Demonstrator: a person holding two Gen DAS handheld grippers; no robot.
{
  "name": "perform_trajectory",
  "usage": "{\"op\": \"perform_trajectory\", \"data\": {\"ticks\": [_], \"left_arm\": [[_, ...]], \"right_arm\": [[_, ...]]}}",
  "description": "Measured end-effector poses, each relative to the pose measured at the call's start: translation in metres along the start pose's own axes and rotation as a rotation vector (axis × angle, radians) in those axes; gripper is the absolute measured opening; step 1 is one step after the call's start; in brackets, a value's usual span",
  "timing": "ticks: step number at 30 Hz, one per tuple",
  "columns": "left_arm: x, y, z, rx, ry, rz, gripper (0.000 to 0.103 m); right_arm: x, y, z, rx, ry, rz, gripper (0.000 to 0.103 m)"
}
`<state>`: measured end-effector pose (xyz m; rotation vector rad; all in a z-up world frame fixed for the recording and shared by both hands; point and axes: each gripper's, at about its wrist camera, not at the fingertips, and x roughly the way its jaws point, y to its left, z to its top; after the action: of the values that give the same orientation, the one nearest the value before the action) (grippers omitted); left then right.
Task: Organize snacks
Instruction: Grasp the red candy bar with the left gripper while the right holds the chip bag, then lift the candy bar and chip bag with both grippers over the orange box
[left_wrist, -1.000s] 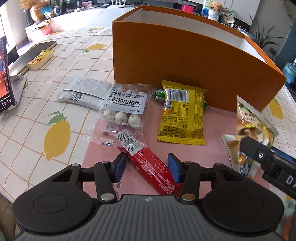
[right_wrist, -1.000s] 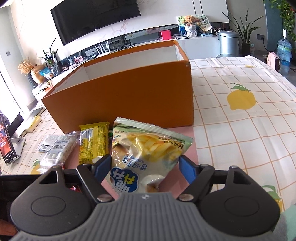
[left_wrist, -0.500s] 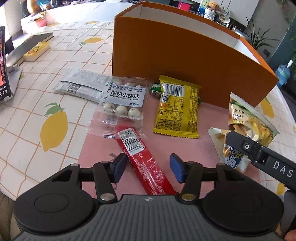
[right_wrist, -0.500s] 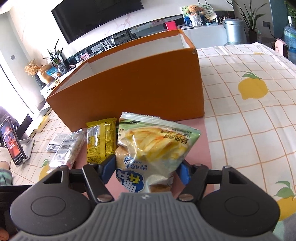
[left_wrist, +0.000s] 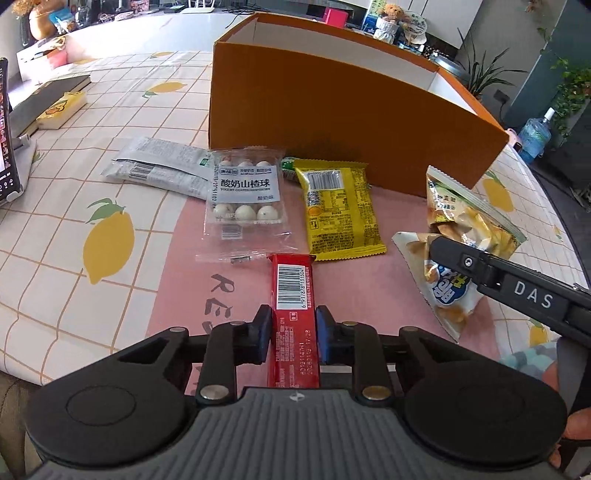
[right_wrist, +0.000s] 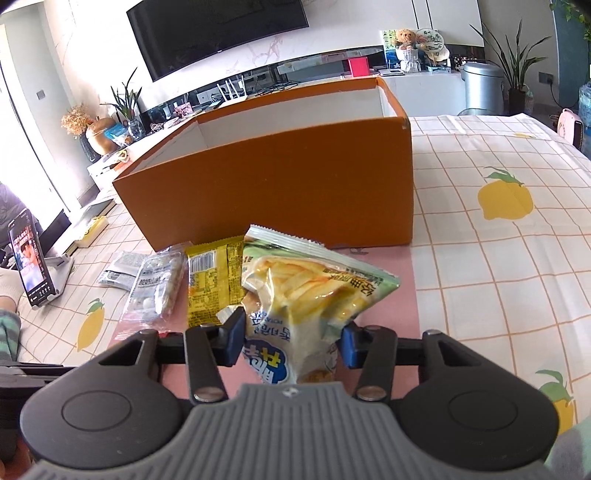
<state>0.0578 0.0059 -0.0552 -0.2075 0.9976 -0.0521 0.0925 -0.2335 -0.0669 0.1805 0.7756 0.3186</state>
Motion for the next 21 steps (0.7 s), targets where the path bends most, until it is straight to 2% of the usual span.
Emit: {"op": "perform_trajectory", "data": {"ticks": [5,12,21], "left_arm": [[-0.019,-0.011,-0.004,0.046,-0.044,-0.04,0.028],[-0.05,-0.02,0.01,0.073,-0.169,-0.086,0.028],[-0.067,-0.03,0.054,0.1,-0.235,-0.15,0.028]], "right_arm": [[-0.012,-0.008,-0.003,0.044,0.002,0.005,0.046],[-0.032,-0.009,-0.003,0.047,-0.025,0.018,0.045],[-0.06,0.002,0.035,-0.036,-0.088,0.073,0.045]]}}
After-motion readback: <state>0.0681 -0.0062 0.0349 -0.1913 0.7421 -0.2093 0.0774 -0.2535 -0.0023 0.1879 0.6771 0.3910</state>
